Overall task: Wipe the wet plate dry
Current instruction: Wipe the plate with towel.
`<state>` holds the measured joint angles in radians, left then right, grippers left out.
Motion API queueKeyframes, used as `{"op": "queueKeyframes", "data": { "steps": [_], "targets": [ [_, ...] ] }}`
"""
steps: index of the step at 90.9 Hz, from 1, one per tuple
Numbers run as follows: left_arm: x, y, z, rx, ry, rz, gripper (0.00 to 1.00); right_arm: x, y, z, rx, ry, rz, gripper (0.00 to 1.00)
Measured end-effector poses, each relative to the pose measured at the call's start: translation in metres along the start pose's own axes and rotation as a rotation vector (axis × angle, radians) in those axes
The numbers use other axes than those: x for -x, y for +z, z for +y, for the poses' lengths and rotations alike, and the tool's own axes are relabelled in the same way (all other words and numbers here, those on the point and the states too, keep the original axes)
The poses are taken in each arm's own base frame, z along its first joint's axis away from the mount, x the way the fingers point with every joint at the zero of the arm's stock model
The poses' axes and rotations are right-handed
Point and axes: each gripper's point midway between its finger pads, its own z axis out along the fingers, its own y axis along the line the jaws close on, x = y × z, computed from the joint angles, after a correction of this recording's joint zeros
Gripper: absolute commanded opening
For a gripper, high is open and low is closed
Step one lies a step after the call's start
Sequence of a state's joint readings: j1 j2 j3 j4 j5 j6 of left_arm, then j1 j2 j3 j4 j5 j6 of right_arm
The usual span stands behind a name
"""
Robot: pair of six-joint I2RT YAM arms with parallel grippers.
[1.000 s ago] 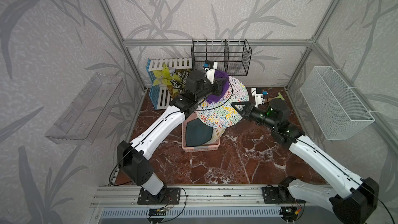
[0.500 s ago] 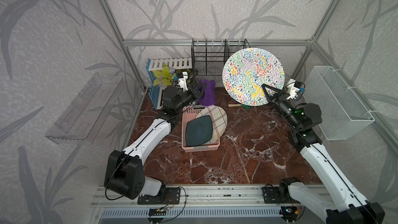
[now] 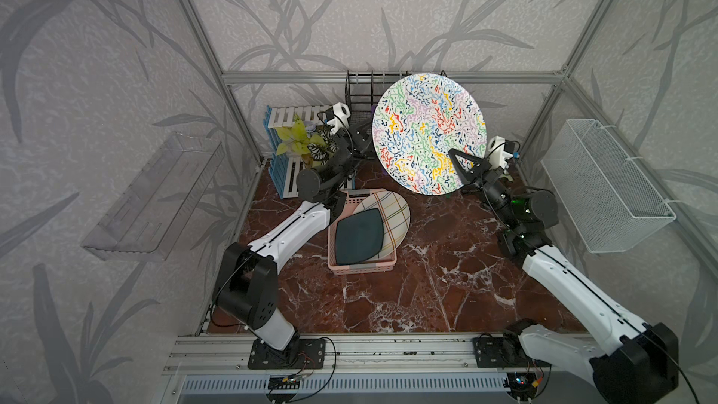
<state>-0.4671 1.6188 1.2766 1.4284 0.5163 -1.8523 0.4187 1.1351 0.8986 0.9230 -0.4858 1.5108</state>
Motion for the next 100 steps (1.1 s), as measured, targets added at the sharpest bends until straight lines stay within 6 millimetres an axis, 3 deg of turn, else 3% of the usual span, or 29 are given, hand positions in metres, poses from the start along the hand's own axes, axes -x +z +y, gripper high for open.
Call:
{"op": "queueKeyframes", "data": {
  "steps": [11, 21, 30, 42, 48, 57, 66, 72, 87, 100],
  "targets": [
    [-0.029, 0.011, -0.001, -0.058, -0.094, 0.019, 0.0, -0.009, 0.017, 0.011, 0.069, -0.003, 0.033, 0.0],
    [-0.056, 0.017, 0.007, -0.068, -0.169, 0.035, 0.0, 0.007, 0.036, 0.03, 0.122, -0.058, 0.026, 0.0],
    [-0.059, 0.012, 0.008, -0.085, -0.194, 0.016, 0.0, 0.033, 0.036, 0.038, 0.115, -0.108, -0.026, 0.0],
    [-0.03, 0.011, 0.002, -0.106, -0.159, -0.04, 0.0, 0.049, 0.025, 0.026, 0.08, -0.107, -0.07, 0.0],
    [-0.013, 0.014, -0.004, -0.131, -0.134, -0.069, 0.0, 0.04, 0.023, 0.016, 0.066, -0.081, -0.055, 0.0],
    [0.005, 0.022, -0.011, -0.178, -0.118, -0.106, 0.0, 0.009, 0.024, 0.009, 0.072, -0.036, -0.006, 0.0],
    [0.001, 0.03, -0.014, -0.21, -0.14, -0.095, 0.0, -0.015, 0.03, 0.014, 0.092, -0.032, 0.048, 0.0],
    [-0.009, 0.033, -0.012, -0.219, -0.173, -0.086, 0.0, -0.018, 0.032, 0.018, 0.105, -0.047, 0.056, 0.0],
    [-0.046, 0.035, 0.012, -0.173, -0.265, -0.054, 0.0, 0.018, 0.044, 0.031, 0.129, -0.107, -0.015, 0.0],
    [-0.067, 0.003, 0.047, -0.039, -0.311, -0.072, 0.0, 0.061, 0.037, 0.016, 0.074, -0.118, -0.113, 0.0]
  ]
}}
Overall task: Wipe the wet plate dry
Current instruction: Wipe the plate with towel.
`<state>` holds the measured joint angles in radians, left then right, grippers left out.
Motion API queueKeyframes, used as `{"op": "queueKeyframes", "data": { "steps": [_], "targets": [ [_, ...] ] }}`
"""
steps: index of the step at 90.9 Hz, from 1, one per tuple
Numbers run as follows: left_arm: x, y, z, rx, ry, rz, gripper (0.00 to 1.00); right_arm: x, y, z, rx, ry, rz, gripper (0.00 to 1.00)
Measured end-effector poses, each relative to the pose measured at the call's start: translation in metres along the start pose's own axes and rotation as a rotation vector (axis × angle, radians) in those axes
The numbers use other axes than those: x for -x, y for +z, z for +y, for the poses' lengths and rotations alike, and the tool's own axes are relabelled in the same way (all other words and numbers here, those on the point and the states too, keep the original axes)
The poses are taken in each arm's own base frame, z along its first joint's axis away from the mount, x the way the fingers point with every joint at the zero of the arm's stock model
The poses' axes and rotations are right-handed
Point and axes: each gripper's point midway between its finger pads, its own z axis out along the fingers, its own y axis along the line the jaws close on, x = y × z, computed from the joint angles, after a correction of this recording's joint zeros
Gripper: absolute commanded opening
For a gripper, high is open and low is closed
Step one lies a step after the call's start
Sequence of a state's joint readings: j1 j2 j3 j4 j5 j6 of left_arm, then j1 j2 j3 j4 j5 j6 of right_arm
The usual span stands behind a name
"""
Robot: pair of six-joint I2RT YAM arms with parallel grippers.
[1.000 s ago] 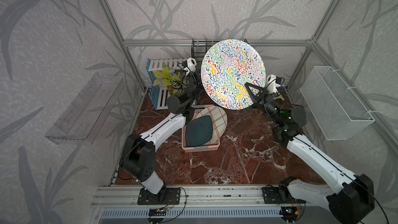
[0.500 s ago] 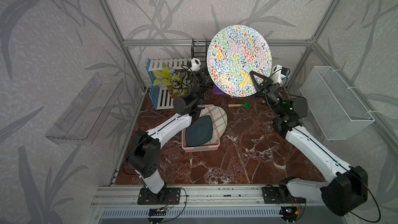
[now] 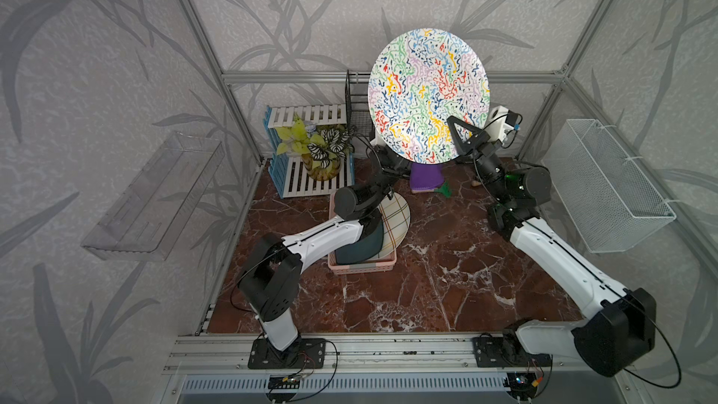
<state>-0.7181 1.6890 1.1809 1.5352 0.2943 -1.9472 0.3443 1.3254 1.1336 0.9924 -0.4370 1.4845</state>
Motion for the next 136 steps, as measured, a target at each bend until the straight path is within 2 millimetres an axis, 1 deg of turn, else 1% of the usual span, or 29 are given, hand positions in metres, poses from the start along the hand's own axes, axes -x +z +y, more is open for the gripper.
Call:
{"op": "queueKeyframes", "data": {
  "steps": [5, 9, 16, 22, 27, 34, 45, 50, 57, 64, 73, 80, 91, 96, 99, 103, 106, 112, 120, 128, 136],
  "targets": [
    [0.001, -0.022, 0.008, 0.054, 0.01, -0.016, 0.0, 0.017, -0.01, -0.017, -0.054, 0.004, -0.05, 0.0],
    [0.002, -0.039, 0.012, 0.091, 0.025, -0.025, 0.0, 0.03, -0.022, -0.035, -0.115, 0.007, -0.092, 0.0],
    [0.009, -0.069, 0.011, 0.151, 0.1, -0.047, 0.0, 0.044, -0.046, -0.069, -0.247, 0.013, -0.147, 0.0],
    [0.019, -0.087, 0.011, 0.23, 0.209, -0.063, 0.0, 0.043, -0.06, -0.089, -0.356, 0.012, -0.158, 0.0],
    [0.03, -0.093, 0.012, 0.305, 0.309, -0.08, 0.0, 0.035, -0.068, -0.096, -0.414, 0.006, -0.137, 0.0],
    [0.037, -0.09, 0.014, 0.421, 0.486, -0.069, 0.0, 0.023, -0.072, -0.093, -0.438, -0.007, -0.101, 0.0],
    [0.046, -0.069, 0.015, 0.565, 0.744, -0.011, 0.0, 0.007, -0.071, -0.079, -0.42, -0.038, -0.036, 0.0],
    [0.048, -0.064, 0.016, 0.607, 0.839, 0.021, 0.0, 0.001, -0.07, -0.076, -0.417, -0.054, -0.014, 0.0],
    [0.052, -0.061, 0.021, 0.674, 0.941, 0.068, 0.0, -0.006, -0.07, -0.078, -0.432, -0.079, 0.008, 0.0],
    [0.055, -0.061, 0.031, 0.74, 1.016, 0.108, 0.0, -0.018, -0.07, -0.083, -0.456, -0.097, 0.045, 0.0],
    [0.051, -0.067, 0.054, 0.836, 1.086, 0.169, 0.0, -0.036, -0.071, -0.091, -0.487, -0.115, 0.097, 0.0],
    [0.044, -0.07, 0.078, 0.907, 1.116, 0.227, 0.0, -0.045, -0.073, -0.1, -0.519, -0.121, 0.122, 0.0],
    [0.036, -0.07, 0.11, 0.985, 1.15, 0.288, 0.0, -0.041, -0.076, -0.12, -0.578, -0.115, 0.095, 0.0],
    [0.025, -0.07, 0.129, 1.0, 1.146, 0.329, 0.0, -0.04, -0.078, -0.132, -0.61, -0.11, 0.083, 0.0],
    [0.014, -0.068, 0.141, 0.996, 1.137, 0.362, 0.0, -0.04, -0.08, -0.138, -0.629, -0.1, 0.083, 0.0],
    [0.0, -0.066, 0.152, 0.982, 1.119, 0.398, 0.0, -0.043, -0.083, -0.145, -0.653, -0.086, 0.089, 0.0],
    [-0.002, -0.067, 0.157, 0.989, 1.116, 0.397, 0.0, -0.044, -0.085, -0.149, -0.671, -0.076, 0.09, 0.0],
    [0.004, -0.071, 0.157, 0.99, 1.104, 0.383, 0.0, -0.043, -0.088, -0.152, -0.687, -0.069, 0.089, 0.0],
    [0.017, -0.078, 0.149, 0.984, 1.092, 0.361, 0.0, -0.047, -0.088, -0.151, -0.683, -0.064, 0.102, 0.0],
    [0.035, -0.083, 0.138, 1.001, 1.098, 0.329, 0.0, -0.056, -0.085, -0.149, -0.668, -0.041, 0.129, 0.0],
    [0.061, -0.089, 0.124, 1.028, 1.103, 0.272, 0.0, -0.068, -0.082, -0.146, -0.653, -0.031, 0.17, 0.0]
  ]
}}
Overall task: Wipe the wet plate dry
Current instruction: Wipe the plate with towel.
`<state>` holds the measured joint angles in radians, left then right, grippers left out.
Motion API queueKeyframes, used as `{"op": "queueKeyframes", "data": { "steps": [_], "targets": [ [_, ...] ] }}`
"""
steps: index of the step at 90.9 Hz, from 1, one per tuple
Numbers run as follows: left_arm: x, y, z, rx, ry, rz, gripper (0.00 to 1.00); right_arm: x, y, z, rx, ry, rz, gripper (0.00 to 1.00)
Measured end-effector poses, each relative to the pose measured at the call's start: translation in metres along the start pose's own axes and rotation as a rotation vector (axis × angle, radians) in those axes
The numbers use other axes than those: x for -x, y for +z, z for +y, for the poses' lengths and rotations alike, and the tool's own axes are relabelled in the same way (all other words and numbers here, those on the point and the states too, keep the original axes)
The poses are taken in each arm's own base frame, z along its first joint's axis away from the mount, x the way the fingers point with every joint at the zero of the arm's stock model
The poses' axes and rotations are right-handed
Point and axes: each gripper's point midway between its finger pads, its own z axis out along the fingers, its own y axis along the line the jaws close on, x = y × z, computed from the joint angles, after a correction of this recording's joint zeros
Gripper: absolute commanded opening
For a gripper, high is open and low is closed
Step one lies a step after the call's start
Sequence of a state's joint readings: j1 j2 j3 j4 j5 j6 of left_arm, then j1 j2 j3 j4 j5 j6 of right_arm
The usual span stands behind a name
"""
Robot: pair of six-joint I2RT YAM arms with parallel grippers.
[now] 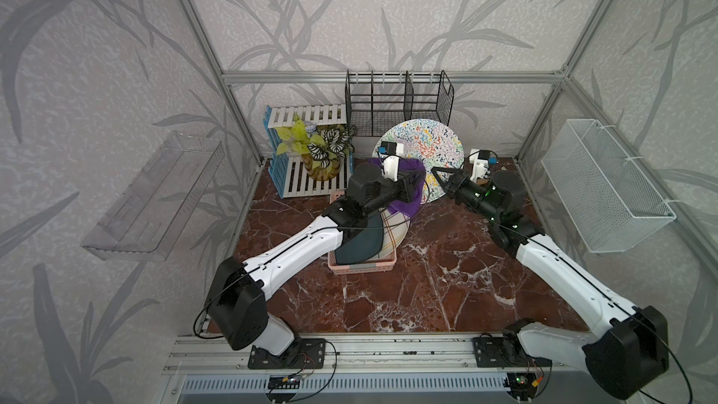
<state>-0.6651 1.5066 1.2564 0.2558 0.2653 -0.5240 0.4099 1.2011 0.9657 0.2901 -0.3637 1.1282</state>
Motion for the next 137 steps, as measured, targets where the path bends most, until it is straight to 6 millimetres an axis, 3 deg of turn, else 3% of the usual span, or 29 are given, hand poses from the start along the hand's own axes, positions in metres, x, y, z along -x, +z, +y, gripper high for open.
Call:
{"op": "queueKeyframes", "data": {
  "steps": [12, 18, 24, 28, 36, 43, 51, 67, 77, 85, 91, 105, 111, 116, 126, 137],
  "targets": [
    [0.041, -0.02, 0.052, 0.112, -0.007, -0.085, 0.0, -0.03, 0.002, 0.011, 0.03, -0.01, 0.082, 0.0],
    [0.055, -0.024, 0.063, 0.144, 0.016, -0.101, 0.0, -0.047, 0.003, 0.015, 0.045, -0.009, 0.129, 0.0],
    [0.057, -0.013, 0.048, 0.11, 0.06, -0.081, 0.0, -0.059, 0.003, 0.02, 0.06, -0.007, 0.166, 0.0],
    [0.056, 0.0, 0.025, 0.059, 0.101, -0.06, 0.0, -0.064, 0.003, 0.023, 0.07, -0.002, 0.187, 0.0],
    [0.039, 0.028, -0.029, -0.063, 0.174, -0.001, 0.0, -0.066, 0.003, 0.024, 0.072, 0.011, 0.192, 0.0],
    [0.018, 0.033, -0.054, -0.135, 0.192, 0.044, 0.0, -0.057, 0.002, 0.021, 0.054, 0.013, 0.158, 0.0],
    [0.011, 0.024, -0.05, -0.158, 0.173, 0.045, 0.0, -0.052, -0.004, 0.018, 0.041, 0.004, 0.153, 0.0],
    [0.021, -0.006, -0.002, -0.09, 0.129, 0.03, 0.0, -0.055, -0.006, 0.015, 0.033, -0.001, 0.178, 0.0],
    [0.01, 0.0, -0.013, -0.102, 0.161, 0.069, 0.0, -0.054, -0.007, 0.011, 0.021, 0.001, 0.168, 0.0],
    [-0.004, 0.002, -0.023, -0.125, 0.155, 0.095, 0.0, -0.045, -0.01, 0.005, -0.001, 0.007, 0.138, 0.0],
    [-0.009, -0.004, -0.018, -0.129, 0.11, 0.094, 0.0, -0.031, -0.014, 0.0, -0.012, 0.027, 0.103, 0.0],
    [0.012, -0.038, 0.05, -0.064, -0.115, -0.001, 0.0, 0.023, -0.039, -0.018, -0.005, 0.095, -0.055, 0.0],
    [0.026, -0.052, 0.077, -0.045, -0.225, -0.061, 0.0, 0.049, -0.055, -0.015, 0.031, 0.117, -0.146, 0.0],
    [0.034, -0.058, 0.088, -0.051, -0.307, -0.095, 0.0, 0.067, -0.07, -0.001, 0.09, 0.125, -0.212, 0.0],
    [0.06, -0.066, 0.068, -0.178, -0.436, -0.17, 0.0, 0.08, -0.093, 0.044, 0.264, 0.104, -0.268, 0.0],
    [0.098, -0.079, 0.022, -0.403, -0.517, -0.263, 0.0, 0.067, -0.096, 0.087, 0.446, 0.089, -0.217, 0.0]
  ]
}}
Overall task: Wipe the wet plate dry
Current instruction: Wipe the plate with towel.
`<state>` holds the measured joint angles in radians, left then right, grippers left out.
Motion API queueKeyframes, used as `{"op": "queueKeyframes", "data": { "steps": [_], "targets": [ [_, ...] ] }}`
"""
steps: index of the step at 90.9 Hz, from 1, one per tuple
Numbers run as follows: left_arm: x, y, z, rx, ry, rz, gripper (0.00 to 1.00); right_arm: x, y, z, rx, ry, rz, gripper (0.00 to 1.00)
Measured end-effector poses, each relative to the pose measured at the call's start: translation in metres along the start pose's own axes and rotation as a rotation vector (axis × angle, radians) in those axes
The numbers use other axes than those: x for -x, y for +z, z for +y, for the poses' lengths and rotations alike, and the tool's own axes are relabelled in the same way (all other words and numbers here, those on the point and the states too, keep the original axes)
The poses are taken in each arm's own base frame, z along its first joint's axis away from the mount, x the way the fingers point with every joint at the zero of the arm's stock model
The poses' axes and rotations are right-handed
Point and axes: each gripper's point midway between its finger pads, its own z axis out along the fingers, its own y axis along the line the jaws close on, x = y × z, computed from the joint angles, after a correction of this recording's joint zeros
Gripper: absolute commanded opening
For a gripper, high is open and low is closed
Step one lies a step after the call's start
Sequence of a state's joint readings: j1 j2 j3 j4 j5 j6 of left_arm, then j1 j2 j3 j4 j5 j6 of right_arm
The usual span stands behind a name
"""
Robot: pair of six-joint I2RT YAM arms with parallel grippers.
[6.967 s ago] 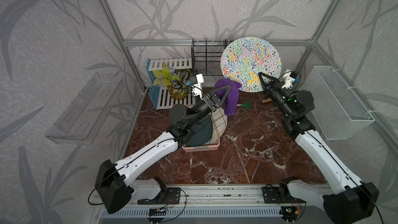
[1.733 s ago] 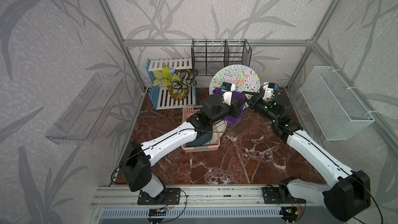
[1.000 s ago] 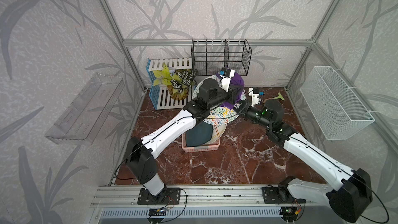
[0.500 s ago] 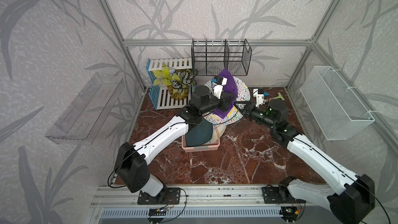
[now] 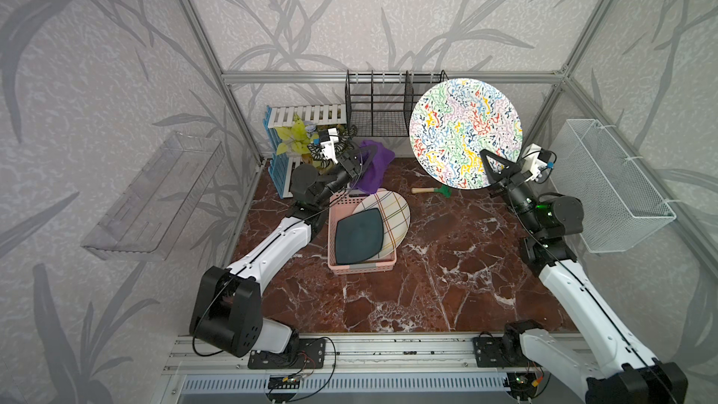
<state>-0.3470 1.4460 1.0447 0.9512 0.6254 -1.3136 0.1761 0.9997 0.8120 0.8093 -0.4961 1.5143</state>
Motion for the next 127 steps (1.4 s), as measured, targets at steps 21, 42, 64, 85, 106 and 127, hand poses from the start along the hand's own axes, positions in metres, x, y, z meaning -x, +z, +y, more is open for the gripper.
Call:
{"op": "queueKeyframes", "data": {
  "steps": [21, 42, 64, 85, 106, 127],
  "targets": [
    [0.01, 0.025, -0.079, -0.389, -0.216, -0.035, 0.0, -0.064, 0.032, -0.009, 0.078, 0.112, 0.179, 0.0],
    [-0.016, 0.034, -0.111, -0.529, -0.373, -0.051, 0.0, -0.105, 0.074, 0.016, 0.257, 0.186, 0.249, 0.0],
    [-0.048, 0.038, -0.126, -0.562, -0.447, -0.028, 0.0, -0.042, 0.084, 0.037, 0.333, 0.129, 0.122, 0.0],
    [0.024, 0.015, -0.142, -0.631, -0.345, -0.179, 0.0, -0.06, 0.069, 0.004, 0.253, 0.226, 0.086, 0.0],
    [0.018, 0.017, -0.182, -0.77, -0.369, -0.169, 0.0, -0.075, 0.075, 0.039, 0.365, 0.23, 0.121, 0.0],
    [-0.035, 0.021, -0.145, -0.537, -0.286, -0.078, 0.0, -0.02, 0.085, 0.034, 0.33, 0.147, 0.061, 0.0]
  ]
}}
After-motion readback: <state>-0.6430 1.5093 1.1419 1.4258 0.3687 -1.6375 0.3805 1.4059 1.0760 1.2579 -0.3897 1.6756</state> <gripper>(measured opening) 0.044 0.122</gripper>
